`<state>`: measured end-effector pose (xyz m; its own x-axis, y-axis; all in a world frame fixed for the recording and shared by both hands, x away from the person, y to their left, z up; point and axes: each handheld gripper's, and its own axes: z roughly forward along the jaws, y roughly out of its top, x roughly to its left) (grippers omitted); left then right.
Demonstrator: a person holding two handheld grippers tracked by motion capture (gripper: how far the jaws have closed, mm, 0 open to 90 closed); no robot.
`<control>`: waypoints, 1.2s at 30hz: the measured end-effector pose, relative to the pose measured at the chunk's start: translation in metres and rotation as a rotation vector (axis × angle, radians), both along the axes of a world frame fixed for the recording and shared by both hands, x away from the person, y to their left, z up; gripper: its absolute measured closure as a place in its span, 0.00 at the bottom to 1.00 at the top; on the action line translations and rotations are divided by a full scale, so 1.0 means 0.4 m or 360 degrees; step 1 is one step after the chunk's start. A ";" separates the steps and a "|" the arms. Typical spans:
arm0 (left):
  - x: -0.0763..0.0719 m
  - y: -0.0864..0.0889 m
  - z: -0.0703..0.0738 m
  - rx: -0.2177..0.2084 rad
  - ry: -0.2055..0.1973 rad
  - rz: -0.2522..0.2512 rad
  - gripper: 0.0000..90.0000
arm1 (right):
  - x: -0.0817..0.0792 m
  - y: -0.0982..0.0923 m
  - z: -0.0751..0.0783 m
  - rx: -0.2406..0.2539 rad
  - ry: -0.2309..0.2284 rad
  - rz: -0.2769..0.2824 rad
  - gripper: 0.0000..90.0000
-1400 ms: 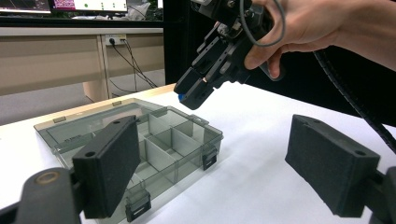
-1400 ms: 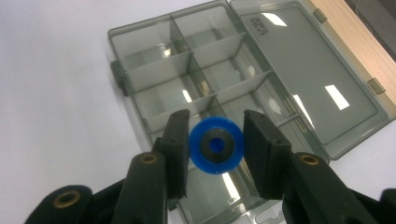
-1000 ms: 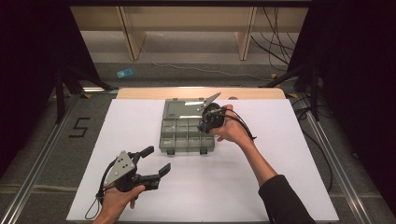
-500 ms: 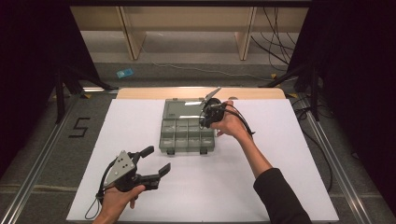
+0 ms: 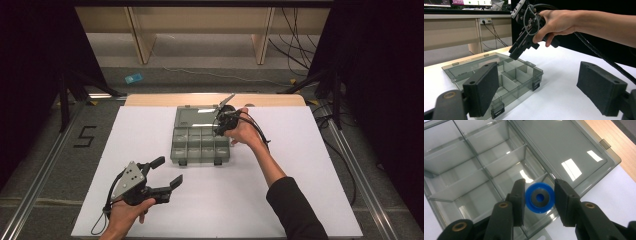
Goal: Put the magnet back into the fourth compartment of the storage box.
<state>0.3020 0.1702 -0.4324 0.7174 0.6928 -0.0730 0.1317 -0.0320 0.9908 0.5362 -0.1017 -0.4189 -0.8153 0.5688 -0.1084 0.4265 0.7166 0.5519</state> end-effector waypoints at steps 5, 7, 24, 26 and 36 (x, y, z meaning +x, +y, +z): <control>0.001 0.000 0.000 0.0005 -0.0001 -0.0005 0.19 | 0.007 0.004 -0.013 -0.0025 0.0015 0.0008 0.70; 0.000 0.000 0.000 0.0005 -0.0001 -0.0006 0.19 | 0.009 0.003 -0.018 -0.0033 0.0030 -0.0009 0.70; 0.000 -0.001 -0.001 0.0000 0.0006 -0.0003 0.19 | 0.022 0.000 -0.032 -0.0018 0.0027 -0.0055 0.57; 0.000 -0.001 0.000 0.0005 -0.0001 -0.0006 0.19 | 0.020 -0.001 -0.029 -0.0013 0.0028 -0.0066 0.53; 0.000 -0.001 -0.001 0.0001 0.0004 -0.0001 0.19 | 0.000 0.001 -0.009 0.0017 -0.0013 -0.0088 0.41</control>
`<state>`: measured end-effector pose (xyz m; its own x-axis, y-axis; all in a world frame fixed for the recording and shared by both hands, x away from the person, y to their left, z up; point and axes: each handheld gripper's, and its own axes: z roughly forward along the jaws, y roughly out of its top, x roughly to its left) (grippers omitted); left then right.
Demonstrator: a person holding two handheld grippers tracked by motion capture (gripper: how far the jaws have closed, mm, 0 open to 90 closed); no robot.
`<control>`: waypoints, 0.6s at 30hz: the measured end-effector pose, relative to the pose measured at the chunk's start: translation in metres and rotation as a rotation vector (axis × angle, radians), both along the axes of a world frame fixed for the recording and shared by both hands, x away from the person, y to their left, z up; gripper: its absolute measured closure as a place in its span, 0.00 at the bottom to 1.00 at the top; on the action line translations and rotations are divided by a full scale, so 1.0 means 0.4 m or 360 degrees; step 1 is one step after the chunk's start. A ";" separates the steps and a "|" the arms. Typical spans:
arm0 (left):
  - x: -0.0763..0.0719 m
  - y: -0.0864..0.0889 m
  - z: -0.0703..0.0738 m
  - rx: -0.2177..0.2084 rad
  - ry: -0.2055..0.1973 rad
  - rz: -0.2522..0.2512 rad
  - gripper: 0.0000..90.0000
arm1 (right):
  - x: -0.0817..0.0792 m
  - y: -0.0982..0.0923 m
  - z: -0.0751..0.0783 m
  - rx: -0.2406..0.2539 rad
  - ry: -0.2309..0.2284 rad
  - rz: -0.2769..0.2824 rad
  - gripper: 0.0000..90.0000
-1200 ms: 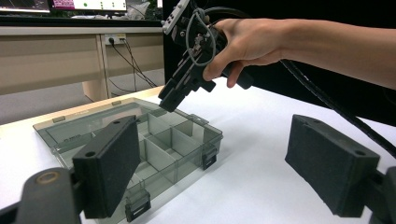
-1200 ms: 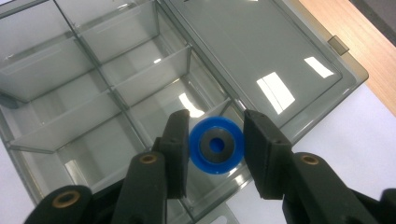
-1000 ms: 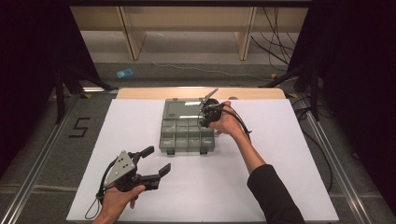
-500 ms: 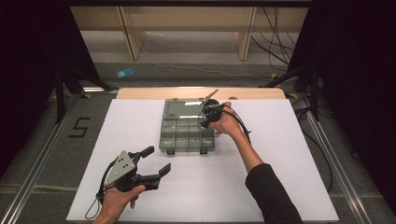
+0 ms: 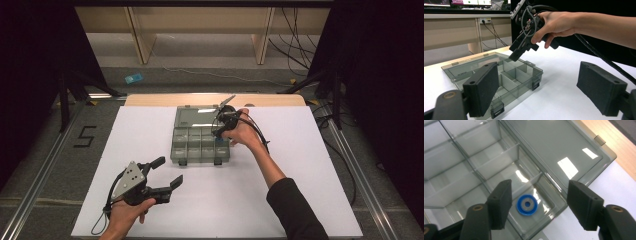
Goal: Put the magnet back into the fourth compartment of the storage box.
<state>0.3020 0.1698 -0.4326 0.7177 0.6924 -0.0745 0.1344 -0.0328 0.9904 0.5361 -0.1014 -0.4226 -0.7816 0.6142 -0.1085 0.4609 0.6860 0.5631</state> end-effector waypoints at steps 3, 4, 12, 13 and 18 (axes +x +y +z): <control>0.000 0.000 0.000 -0.0001 0.0000 0.0000 0.19 | -0.009 -0.002 0.010 0.0029 -0.0015 0.0011 0.39; 0.000 0.000 0.000 -0.0001 0.0000 0.0000 0.19 | -0.012 -0.003 0.013 0.0037 -0.0032 0.0005 0.38; 0.000 -0.001 -0.001 -0.0001 0.0006 0.0001 0.19 | -0.045 -0.017 0.039 0.0107 -0.0089 -0.0025 0.33; 0.002 -0.002 -0.003 -0.0014 -0.0002 -0.0009 0.19 | -0.051 -0.018 0.042 0.0121 -0.0087 -0.0035 0.33; 0.000 -0.002 -0.002 -0.0001 0.0009 0.0001 0.19 | -0.076 -0.028 0.051 0.0162 -0.0095 0.0003 0.32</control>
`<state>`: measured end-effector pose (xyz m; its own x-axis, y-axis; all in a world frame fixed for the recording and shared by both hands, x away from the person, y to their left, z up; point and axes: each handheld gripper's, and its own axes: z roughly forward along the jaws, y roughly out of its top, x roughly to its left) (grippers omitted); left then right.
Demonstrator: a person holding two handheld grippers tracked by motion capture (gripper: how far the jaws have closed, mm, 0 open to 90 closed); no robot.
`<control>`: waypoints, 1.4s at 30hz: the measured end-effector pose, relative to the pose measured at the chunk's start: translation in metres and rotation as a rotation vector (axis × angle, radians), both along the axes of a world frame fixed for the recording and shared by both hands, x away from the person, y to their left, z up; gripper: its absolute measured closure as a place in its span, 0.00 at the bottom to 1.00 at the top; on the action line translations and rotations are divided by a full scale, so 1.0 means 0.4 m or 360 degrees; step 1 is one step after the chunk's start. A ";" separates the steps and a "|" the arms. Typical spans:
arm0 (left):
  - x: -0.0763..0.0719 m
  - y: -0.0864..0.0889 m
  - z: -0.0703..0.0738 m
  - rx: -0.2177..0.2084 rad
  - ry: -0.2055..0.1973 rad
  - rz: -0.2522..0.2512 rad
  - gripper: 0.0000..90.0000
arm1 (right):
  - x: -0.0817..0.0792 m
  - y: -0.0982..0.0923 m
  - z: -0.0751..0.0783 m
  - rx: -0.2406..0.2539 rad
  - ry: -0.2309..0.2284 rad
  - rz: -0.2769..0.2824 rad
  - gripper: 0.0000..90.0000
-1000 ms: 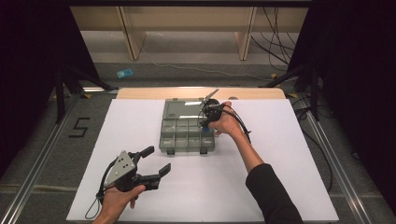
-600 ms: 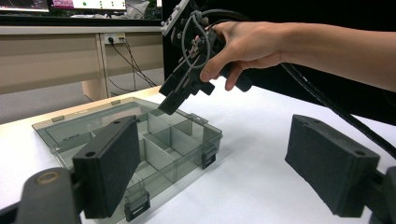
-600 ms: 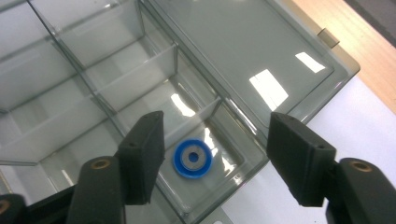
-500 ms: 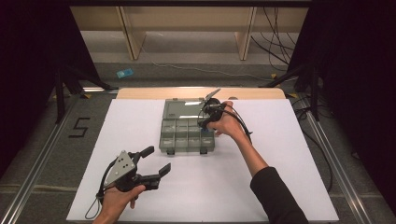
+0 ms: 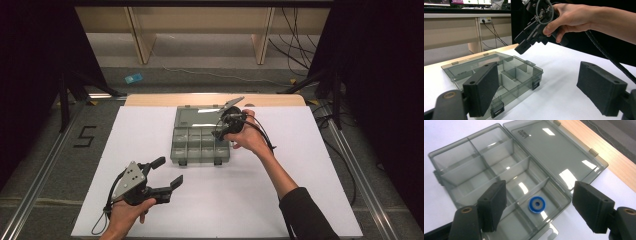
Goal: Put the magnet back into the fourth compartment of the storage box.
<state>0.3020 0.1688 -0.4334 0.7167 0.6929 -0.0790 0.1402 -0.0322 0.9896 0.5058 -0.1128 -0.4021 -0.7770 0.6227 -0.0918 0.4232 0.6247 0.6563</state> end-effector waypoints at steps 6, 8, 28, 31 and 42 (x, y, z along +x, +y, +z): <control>0.003 0.000 -0.001 -0.0011 -0.0018 -0.0015 0.19 | -0.031 0.001 0.000 0.0039 -0.0034 0.0032 0.32; 0.001 0.001 0.000 0.0002 -0.0005 -0.0001 0.19 | -0.041 0.001 0.002 0.0042 -0.0042 0.0051 0.32; -0.001 0.002 0.003 0.0008 -0.0017 -0.0007 0.19 | -0.113 -0.006 0.006 0.0142 -0.0107 0.0103 0.30; -0.001 0.001 0.003 0.0007 -0.0020 -0.0009 0.19 | -0.120 -0.010 0.006 0.0140 -0.0104 0.0105 0.30; -0.001 0.001 0.003 0.0007 -0.0018 -0.0010 0.19 | -0.136 -0.016 0.009 0.0153 -0.0102 0.0124 0.29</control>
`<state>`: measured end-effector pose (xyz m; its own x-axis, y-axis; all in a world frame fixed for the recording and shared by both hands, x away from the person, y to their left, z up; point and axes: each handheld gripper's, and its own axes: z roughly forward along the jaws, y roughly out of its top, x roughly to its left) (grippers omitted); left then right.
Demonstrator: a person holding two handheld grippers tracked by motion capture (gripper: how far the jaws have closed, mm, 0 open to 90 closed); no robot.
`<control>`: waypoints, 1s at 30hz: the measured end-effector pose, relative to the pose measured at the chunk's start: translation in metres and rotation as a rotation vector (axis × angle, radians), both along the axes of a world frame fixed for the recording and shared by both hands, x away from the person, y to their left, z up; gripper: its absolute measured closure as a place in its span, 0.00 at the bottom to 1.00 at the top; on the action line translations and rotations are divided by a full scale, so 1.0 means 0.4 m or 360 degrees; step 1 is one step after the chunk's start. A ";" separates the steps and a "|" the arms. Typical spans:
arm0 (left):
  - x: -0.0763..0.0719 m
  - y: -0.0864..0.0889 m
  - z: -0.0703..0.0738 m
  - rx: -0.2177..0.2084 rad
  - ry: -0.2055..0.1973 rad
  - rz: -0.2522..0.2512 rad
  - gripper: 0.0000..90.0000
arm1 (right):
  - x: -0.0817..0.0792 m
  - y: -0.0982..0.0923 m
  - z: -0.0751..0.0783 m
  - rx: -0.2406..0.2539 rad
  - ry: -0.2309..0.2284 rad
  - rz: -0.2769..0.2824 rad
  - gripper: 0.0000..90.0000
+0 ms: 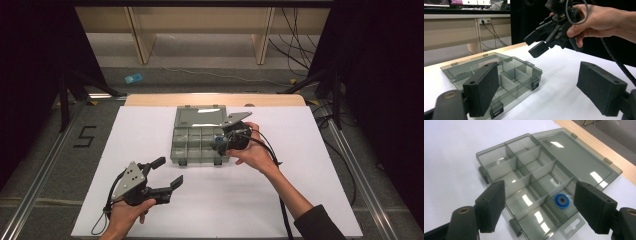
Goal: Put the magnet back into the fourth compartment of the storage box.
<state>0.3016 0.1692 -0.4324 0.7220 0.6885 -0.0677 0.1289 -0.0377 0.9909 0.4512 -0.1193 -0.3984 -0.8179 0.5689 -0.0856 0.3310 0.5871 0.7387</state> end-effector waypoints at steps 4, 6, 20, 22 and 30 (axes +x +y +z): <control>0.000 0.000 0.000 0.0000 -0.0001 0.0000 0.19 | -0.009 -0.001 0.001 0.0000 -0.0002 0.0015 0.29; 0.000 0.000 0.000 -0.0001 -0.0001 0.0000 0.19 | -0.012 -0.003 0.000 0.0009 -0.0014 0.0009 0.29; 0.000 0.000 0.000 0.0002 -0.0002 0.0001 0.19 | -0.042 -0.023 0.008 0.0078 -0.0027 0.0016 0.28; 0.000 0.000 0.000 0.0001 -0.0002 0.0001 0.19 | -0.050 -0.024 0.008 0.0105 -0.0046 0.0018 0.28; 0.000 -0.001 0.000 0.0000 -0.0001 0.0001 0.19 | -0.082 -0.044 0.007 0.0170 -0.0034 0.0024 0.27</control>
<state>0.3014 0.1690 -0.4324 0.7217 0.6890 -0.0669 0.1280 -0.0379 0.9910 0.4183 -0.1368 -0.3956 -0.8251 0.5634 -0.0427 0.3062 0.5095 0.8041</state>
